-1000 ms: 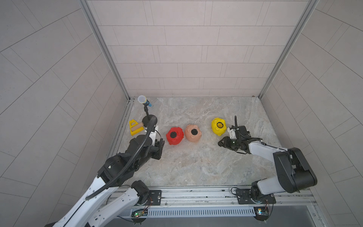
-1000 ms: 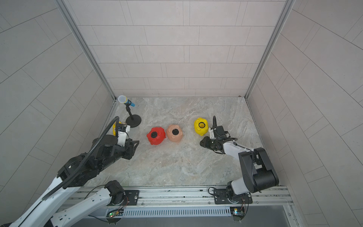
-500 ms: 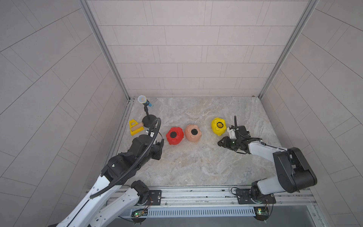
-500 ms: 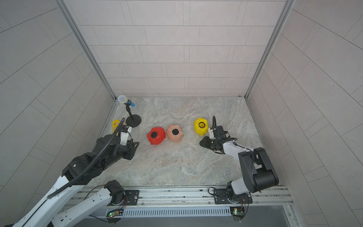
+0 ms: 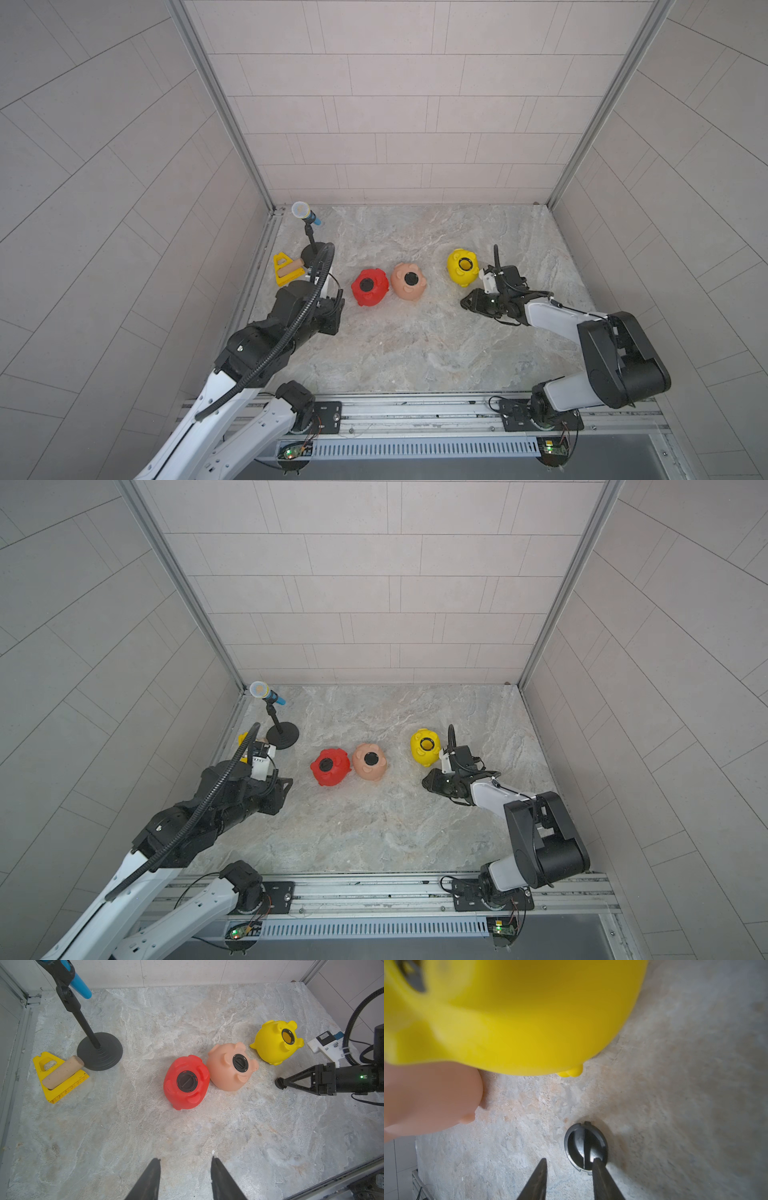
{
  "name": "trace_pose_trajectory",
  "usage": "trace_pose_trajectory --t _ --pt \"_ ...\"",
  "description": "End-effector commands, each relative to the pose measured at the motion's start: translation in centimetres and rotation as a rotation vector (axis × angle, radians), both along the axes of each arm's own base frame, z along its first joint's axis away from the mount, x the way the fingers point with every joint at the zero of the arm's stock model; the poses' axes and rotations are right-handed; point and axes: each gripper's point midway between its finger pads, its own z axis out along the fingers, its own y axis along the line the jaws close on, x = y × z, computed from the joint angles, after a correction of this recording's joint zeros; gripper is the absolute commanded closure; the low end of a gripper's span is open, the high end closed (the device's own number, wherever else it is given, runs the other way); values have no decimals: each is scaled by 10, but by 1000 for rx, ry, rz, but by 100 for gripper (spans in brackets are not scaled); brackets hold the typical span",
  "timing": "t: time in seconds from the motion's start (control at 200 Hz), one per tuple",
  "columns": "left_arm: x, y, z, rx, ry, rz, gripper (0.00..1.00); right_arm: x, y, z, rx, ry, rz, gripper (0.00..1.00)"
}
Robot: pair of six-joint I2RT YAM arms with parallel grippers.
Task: Close piggy banks
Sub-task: Move the knob to the center of the board.
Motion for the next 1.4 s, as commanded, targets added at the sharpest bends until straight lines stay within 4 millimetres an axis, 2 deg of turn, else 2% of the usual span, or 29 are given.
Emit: trace_pose_trajectory --t 0.0,0.355,0.846,1.006,1.396 --pt "3 1 -2 7 -1 7 55 7 4 1 4 -9 6 64" --pt "5 1 -4 -2 10 11 56 0 -1 -17 -25 45 -3 65" --pt "5 2 -5 -2 15 14 56 -40 -36 -32 -199 138 -49 68" --pt "5 3 -6 3 21 20 56 -46 -41 -32 -216 148 -63 74" --pt "4 2 -7 1 25 15 56 -55 -49 -31 -248 159 -89 79"
